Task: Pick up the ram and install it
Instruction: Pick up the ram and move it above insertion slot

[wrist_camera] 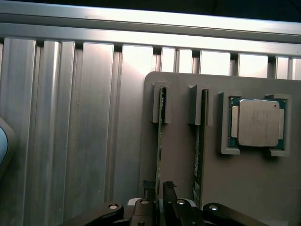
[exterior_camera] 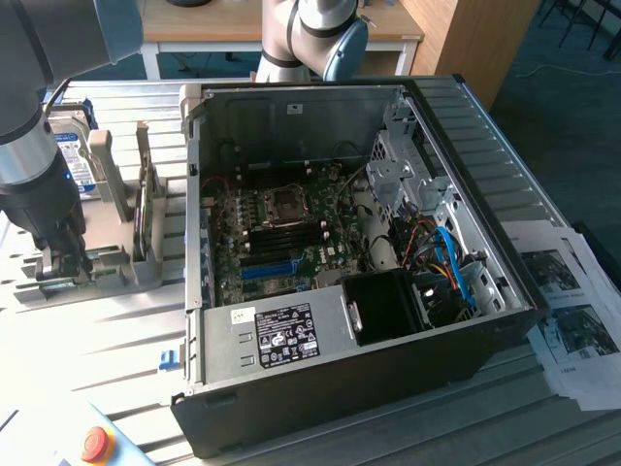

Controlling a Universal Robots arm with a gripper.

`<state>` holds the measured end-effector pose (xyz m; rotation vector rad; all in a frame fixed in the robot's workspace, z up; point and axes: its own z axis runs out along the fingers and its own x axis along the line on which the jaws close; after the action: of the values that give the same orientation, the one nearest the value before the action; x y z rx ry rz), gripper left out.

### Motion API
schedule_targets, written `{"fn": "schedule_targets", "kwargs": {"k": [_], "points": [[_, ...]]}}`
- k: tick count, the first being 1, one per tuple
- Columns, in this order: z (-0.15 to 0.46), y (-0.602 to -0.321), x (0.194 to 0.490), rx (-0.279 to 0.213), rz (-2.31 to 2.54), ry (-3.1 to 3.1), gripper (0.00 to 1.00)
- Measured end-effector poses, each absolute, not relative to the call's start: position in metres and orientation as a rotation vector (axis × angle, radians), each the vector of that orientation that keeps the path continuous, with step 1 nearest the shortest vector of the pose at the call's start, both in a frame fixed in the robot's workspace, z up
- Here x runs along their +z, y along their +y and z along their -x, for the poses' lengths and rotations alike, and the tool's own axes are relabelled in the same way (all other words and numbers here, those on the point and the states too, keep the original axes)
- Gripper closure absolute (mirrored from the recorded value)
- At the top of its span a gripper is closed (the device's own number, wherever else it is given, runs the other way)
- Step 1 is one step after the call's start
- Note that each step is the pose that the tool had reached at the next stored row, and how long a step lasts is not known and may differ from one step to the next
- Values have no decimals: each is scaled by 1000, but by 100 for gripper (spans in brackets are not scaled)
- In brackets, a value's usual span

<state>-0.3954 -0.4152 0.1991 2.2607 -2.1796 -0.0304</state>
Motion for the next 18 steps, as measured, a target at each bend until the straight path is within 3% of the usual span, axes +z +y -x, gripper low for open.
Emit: {"fn": "schedule_targets", "kwargs": {"k": [6,8,18], "points": [[395,-415,199,-30,-2261,-2180,80],[395,-415,199,-30,-2261,-2180,88],[395,-415,199,-30,-2261,-2180,88]]}}
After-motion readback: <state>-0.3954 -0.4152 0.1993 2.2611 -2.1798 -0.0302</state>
